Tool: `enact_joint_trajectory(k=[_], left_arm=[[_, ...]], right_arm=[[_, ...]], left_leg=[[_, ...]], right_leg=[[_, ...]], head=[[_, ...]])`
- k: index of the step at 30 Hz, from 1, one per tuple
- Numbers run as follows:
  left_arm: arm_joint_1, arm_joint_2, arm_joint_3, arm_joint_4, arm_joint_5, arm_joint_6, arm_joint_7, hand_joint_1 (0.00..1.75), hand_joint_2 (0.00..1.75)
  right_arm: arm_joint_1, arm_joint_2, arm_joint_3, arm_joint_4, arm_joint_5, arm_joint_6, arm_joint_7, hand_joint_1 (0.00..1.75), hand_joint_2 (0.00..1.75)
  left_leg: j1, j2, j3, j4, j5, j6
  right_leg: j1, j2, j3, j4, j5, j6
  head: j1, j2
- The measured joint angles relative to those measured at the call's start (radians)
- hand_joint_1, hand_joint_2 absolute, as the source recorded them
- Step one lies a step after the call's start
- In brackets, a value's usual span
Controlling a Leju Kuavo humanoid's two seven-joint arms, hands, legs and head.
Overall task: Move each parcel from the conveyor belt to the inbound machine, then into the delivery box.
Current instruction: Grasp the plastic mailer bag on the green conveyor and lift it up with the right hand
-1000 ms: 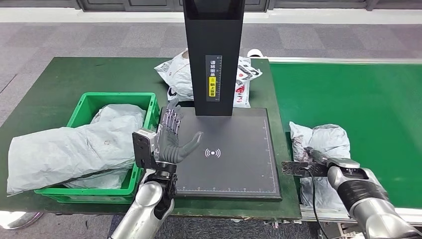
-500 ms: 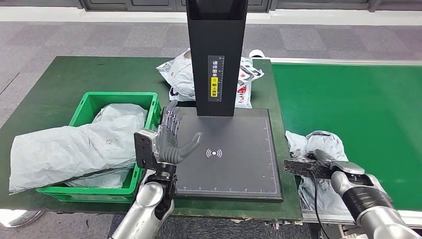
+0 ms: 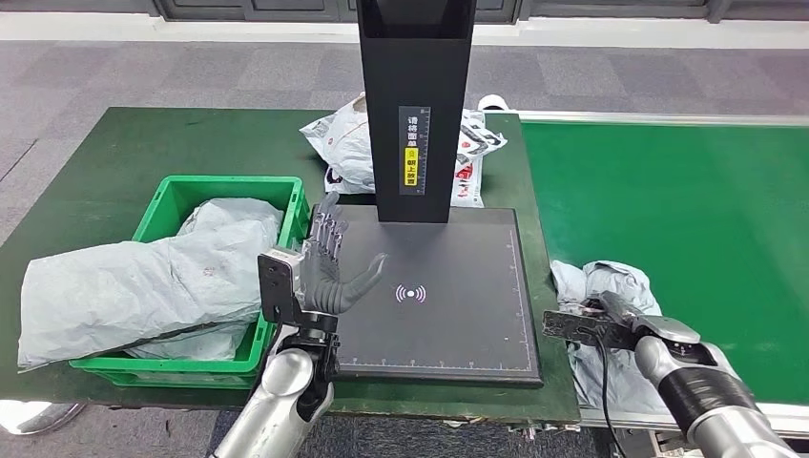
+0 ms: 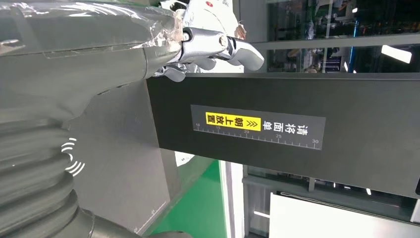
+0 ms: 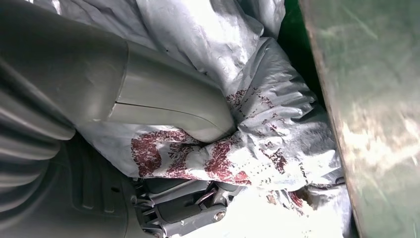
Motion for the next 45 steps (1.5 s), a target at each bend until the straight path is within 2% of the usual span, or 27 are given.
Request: enact_joint_trajectory(k=[6, 12, 17, 23, 26, 30, 33, 40, 45], left_arm=[[0.011, 0.007, 0.000, -0.006, -0.003, 0.002, 0.000, 0.00, 1.75], [0.037, 0.023, 0.000, -0.035, -0.003, 0.011, -0.002, 0.00, 1.75], [0.074, 0.033, 0.001, -0.071, -0.003, 0.033, -0.007, 0.00, 1.75], [0.092, 0.038, 0.003, -0.092, -0.005, 0.041, -0.008, 0.00, 1.75], [0.104, 0.038, 0.009, -0.102, -0.010, 0.060, -0.015, 0.00, 1.75], [0.123, 0.032, 0.023, -0.115, -0.024, 0.083, -0.025, 0.00, 1.75], [0.135, 0.024, 0.033, -0.118, -0.030, 0.096, -0.032, 0.00, 1.75], [0.153, 0.015, 0.063, -0.121, -0.039, 0.112, -0.053, 0.00, 1.75], [0.163, 0.007, 0.082, -0.126, -0.041, 0.122, -0.062, 0.00, 1.75]], right_arm=[[0.018, -0.014, -0.001, -0.048, -0.068, -0.011, -0.005, 1.75, 1.75], [0.047, -0.041, -0.025, -0.132, -0.209, -0.003, -0.046, 1.75, 1.75], [0.059, -0.036, -0.154, -0.196, -0.459, 0.028, -0.107, 1.75, 1.75], [0.060, -0.020, -0.250, -0.237, -0.521, 0.038, -0.114, 1.75, 1.75], [0.061, 0.008, -0.302, -0.254, -0.642, 0.034, -0.117, 1.75, 1.75], [0.064, 0.077, -0.379, -0.308, -0.842, 0.018, -0.114, 1.75, 1.75], [0.066, 0.129, -0.422, -0.356, -0.928, 0.001, -0.115, 1.75, 1.75], [0.068, 0.203, -0.456, -0.453, -0.991, -0.044, -0.122, 1.75, 1.75], [0.059, 0.252, -0.461, -0.488, -0.990, -0.132, -0.144, 1.75, 1.75]], left_leg=[[0.000, 0.000, -0.001, 0.000, 0.000, 0.000], [0.000, 0.000, -0.002, 0.000, 0.000, 0.000], [0.000, 0.000, -0.004, 0.000, 0.000, 0.000], [0.000, -0.002, -0.005, 0.000, 0.001, -0.001], [0.000, -0.002, -0.005, 0.000, 0.001, -0.001], [0.000, -0.002, -0.005, 0.000, 0.001, -0.001], [0.000, -0.002, -0.005, 0.000, 0.001, -0.001], [0.000, -0.002, -0.006, 0.000, 0.001, -0.001], [0.000, -0.002, -0.006, 0.000, 0.001, -0.001]], right_leg=[[0.000, 0.000, -0.001, 0.000, 0.000, 0.000], [0.000, 0.000, -0.002, 0.000, 0.000, 0.000], [0.000, 0.000, -0.005, 0.001, 0.000, 0.000], [0.000, -0.002, -0.005, 0.002, 0.000, -0.001], [0.000, -0.001, -0.005, 0.002, 0.000, -0.001], [0.000, -0.001, -0.005, 0.002, 0.000, -0.001], [0.000, -0.002, -0.005, 0.002, 0.000, -0.001], [0.000, -0.002, -0.005, 0.002, 0.000, -0.001], [0.000, -0.002, -0.005, 0.002, 0.000, -0.001]], head=[[0.000, 0.000], [0.000, 0.000], [0.000, 0.000], [0.000, 0.000], [0.000, 0.000], [0.000, 0.000], [0.000, 0.000], [0.000, 0.000], [0.000, 0.000]])
